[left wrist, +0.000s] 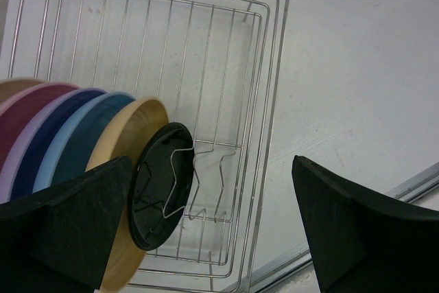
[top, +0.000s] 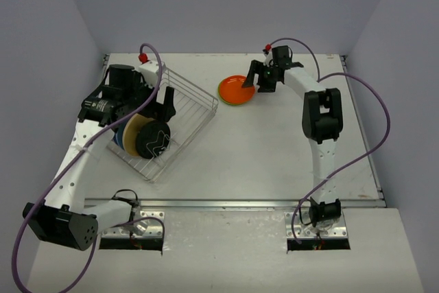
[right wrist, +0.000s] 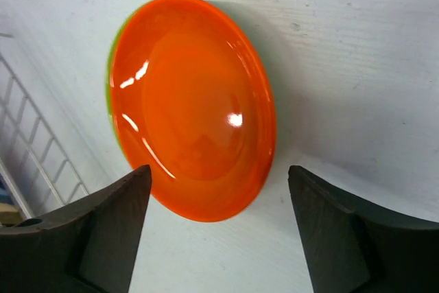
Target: Unload the plates from the dish rack
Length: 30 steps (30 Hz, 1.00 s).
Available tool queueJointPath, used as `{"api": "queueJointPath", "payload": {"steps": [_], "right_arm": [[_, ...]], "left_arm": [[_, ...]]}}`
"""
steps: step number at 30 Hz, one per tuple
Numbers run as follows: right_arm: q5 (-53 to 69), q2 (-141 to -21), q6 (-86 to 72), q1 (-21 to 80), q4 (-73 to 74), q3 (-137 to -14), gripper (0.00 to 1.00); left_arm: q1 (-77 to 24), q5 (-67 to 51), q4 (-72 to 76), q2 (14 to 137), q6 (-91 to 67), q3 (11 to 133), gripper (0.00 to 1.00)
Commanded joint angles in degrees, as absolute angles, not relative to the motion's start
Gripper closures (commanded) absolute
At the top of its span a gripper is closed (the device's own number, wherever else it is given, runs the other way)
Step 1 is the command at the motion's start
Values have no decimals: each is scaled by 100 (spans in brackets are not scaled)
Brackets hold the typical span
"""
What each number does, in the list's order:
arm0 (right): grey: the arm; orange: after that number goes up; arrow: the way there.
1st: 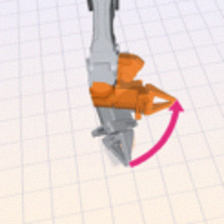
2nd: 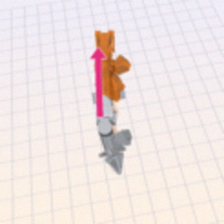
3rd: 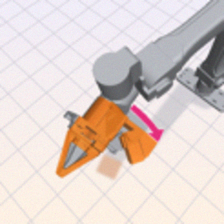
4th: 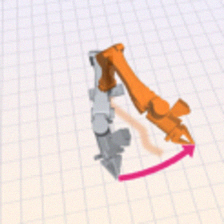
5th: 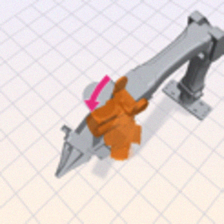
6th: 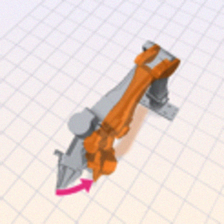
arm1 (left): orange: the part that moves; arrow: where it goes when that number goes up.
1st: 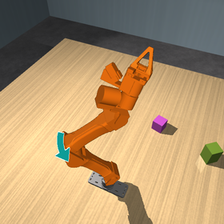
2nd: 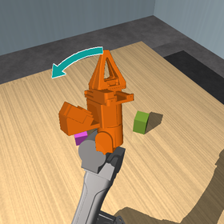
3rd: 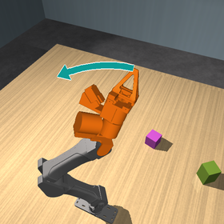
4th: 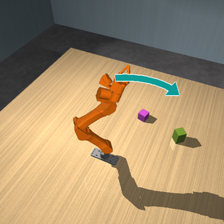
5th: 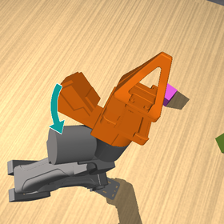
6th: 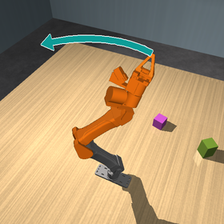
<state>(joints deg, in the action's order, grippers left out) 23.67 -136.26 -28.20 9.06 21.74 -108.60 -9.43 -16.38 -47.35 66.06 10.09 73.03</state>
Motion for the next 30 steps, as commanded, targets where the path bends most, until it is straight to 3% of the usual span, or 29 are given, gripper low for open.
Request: {"api": "queueJointPath", "payload": {"steps": [1, 3, 6, 12, 16, 25, 30], "right_arm": [[1170, -12856, -2155, 1129, 2458, -11109, 15], [849, -12697, -1993, 1235, 2601, -11087, 5], [434, -12354, -1614, 1376, 2687, -10982, 1], [691, -11617, -1602, 1398, 2786, -10391, 1], [1019, -11004, -1643, 1397, 2795, -9878, 1], [1378, -9650, -1669, 1398, 2412, -8127, 1], [1595, -9419, -1794, 1406, 2355, -7973, 1]], "left_arm": [[-984, -1094, -4629, 6357, 1106, 7418, 0], [-984, -821, -4669, 6305, 1196, 7413, 0], [-984, -452, -4742, 6251, 1400, 7317, 3], [-984, -230, -5064, 6322, 1841, 7030, 43], [-984, -37, -5133, 6440, 1951, 6750, 55], [-984, 773, -4924, 6826, 2012, 6356, 59], [-984, 901, -4718, 6971, 2055, 6244, 58]]}}
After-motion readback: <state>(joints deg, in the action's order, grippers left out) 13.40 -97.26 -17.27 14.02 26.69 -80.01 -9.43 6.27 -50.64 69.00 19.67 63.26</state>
